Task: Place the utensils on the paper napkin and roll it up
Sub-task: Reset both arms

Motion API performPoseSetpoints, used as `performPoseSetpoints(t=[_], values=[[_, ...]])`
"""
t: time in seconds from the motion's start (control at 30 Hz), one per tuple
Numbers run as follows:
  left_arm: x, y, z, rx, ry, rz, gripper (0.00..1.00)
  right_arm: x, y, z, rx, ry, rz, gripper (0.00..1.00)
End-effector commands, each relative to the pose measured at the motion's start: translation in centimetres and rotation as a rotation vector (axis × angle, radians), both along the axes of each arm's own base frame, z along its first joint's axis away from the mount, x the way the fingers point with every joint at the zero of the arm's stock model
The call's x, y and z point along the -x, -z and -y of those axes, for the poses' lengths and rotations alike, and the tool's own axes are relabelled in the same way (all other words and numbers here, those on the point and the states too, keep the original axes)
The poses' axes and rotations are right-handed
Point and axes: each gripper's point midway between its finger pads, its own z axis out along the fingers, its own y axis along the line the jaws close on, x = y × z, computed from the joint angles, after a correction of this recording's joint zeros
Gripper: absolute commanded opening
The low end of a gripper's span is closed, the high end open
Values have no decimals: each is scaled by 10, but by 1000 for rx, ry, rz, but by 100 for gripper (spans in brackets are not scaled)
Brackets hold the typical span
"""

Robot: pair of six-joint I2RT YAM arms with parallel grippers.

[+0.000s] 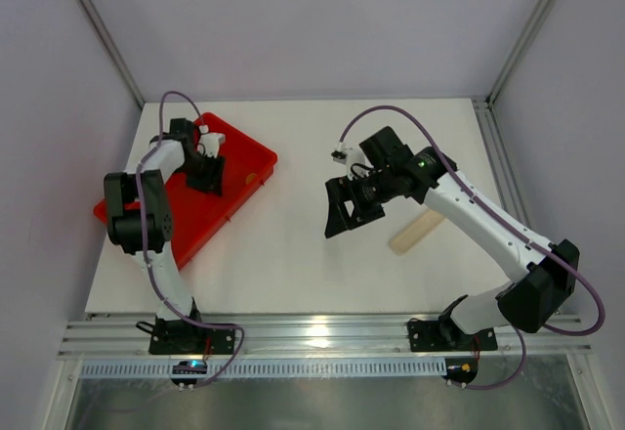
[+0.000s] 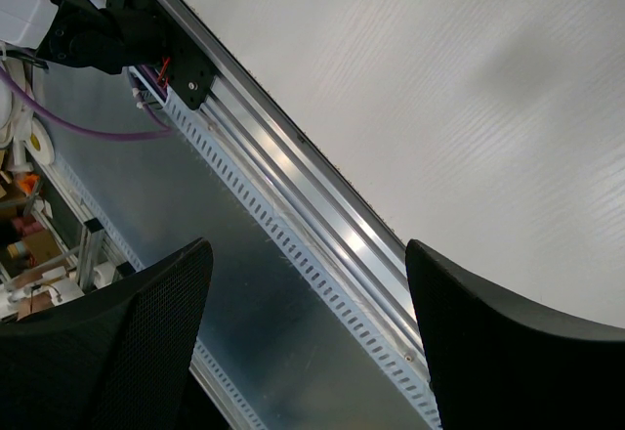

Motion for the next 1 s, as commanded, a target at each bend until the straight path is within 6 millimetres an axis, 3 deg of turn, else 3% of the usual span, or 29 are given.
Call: performPoseSetpoints(t=[0.0,0.27,0.53,0.63,0.67,0.73,0.77,0.83,0.87,0.9,0.97], values=[[-16,-33,-8,-8,-53,139,52,-1,-14,-2,-33,-10,41,83],[-25,-76,-2,73,-40,265,53,-1,-15,-2,-38,-8,42,83],[-23,-96,0,101,-114,297,55,-11,-10,6,21,48,75,83],[-21,-118,-4,97,-213,370,56,-21,-5,15,76,115,107,84],[-18,-138,-1,141,-280,407,56,-24,-1,18,97,146,105,87],[-11,-151,6,198,-333,435,59,-32,1,24,111,194,128,91],[-7,-171,9,239,-373,474,60,-34,3,25,114,228,120,99],[-2,-185,15,288,-399,490,65,-39,7,27,112,267,132,99],[3,-190,20,315,-394,483,76,-37,14,27,111,278,117,99],[9,-201,23,342,-406,492,99,-38,17,26,104,284,119,100],[17,-208,33,391,-383,487,99,-45,21,24,98,314,129,100]])
